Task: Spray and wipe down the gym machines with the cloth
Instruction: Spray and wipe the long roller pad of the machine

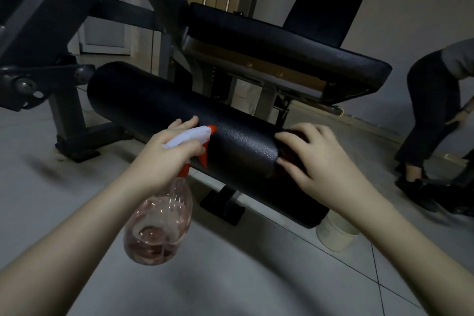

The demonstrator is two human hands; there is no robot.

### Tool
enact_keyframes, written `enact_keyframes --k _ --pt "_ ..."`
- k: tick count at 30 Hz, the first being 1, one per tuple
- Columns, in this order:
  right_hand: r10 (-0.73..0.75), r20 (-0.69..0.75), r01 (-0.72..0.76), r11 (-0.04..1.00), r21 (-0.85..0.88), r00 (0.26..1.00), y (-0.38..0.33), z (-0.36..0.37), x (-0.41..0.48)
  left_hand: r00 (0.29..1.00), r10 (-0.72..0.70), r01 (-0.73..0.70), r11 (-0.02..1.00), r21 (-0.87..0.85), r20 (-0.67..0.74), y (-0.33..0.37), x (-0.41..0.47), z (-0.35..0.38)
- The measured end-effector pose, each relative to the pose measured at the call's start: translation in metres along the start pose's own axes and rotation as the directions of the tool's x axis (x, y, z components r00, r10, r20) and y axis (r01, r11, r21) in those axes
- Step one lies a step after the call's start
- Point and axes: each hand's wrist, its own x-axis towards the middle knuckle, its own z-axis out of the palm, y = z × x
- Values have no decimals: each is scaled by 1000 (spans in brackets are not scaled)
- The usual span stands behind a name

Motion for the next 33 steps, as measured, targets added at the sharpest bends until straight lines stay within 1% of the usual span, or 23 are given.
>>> enact_keyframes --k 1,2,3,4,5,6,7,8,9,10,11,12,14,17,19,23,25,28,31,33 --pt "-12 1 12 1000 4 1000 -7 4 11 1000 3 -3 1000 -31 0 0 -2 0" --pt "-14 7 14 1000 9 1000 -15 7 21 1000 10 -10 1000 -17 -2 -3 3 -1" --pt "-13 15 13 1000 19 1000 -21 11 30 999 -13 10 998 57 50 -10 11 -4" --pt "-10 14 10 1000 28 1000 -25 13 37 990 10 -29 991 133 141 -34 10 -15" --pt "-6 8 5 999 41 1000 -27 15 39 992 -37 27 996 83 119 -73 25 -25" --pt "2 -3 -2 998 58 1000 -28 16 40 998 -34 31 998 53 59 -105 42 -34" --pt "13 -11 -12 997 82 1000 -27 16 39 997 -47 45 998 33 56 -117 51 -41" --pt "20 -14 -18 995 103 1000 -26 15 38 996 -51 49 998 31 67 -106 46 -41" --pt "20 -10 -19 994 110 1000 -24 14 38 995 -48 40 995 88 85 -73 30 -38" --pt "16 -4 -15 995 102 1000 -24 14 38 996 -1 -6 997 77 88 -44 20 -31" --pt "17 8 -17 996 91 1000 -23 14 40 999 -41 41 999 25 6 -30 23 -24" --pt "24 20 -26 995 92 1000 -21 12 43 999 -11 11 1000 -13 -39 -25 11 -25" --pt "51 42 -57 989 139 998 -16 9 51 998 1 -2 1000 -10 -69 -23 1 -29" --pt "124 122 -153 950 271 985 -4 10 71 995 -43 40 999 -35 -90 -22 9 -31" --pt "150 168 -199 924 327 974 3 12 84 993 -41 36 998 -49 -110 -19 10 -29" --pt "139 304 -230 929 289 943 18 -1 75 986 -82 65 990 -124 -142 -17 11 -24" --pt "92 316 -191 934 301 944 20 -6 65 986 -83 63 989 -135 -147 -17 9 -24" --pt "-1 254 -96 925 368 967 15 -1 65 987 -76 60 992 -112 -143 -17 8 -23" --pt "-78 266 -17 941 338 961 7 5 83 989 -70 53 990 -134 -131 -20 9 -27" --pt "-105 259 14 945 328 960 -2 12 98 993 -62 48 989 -137 -99 -22 8 -27"
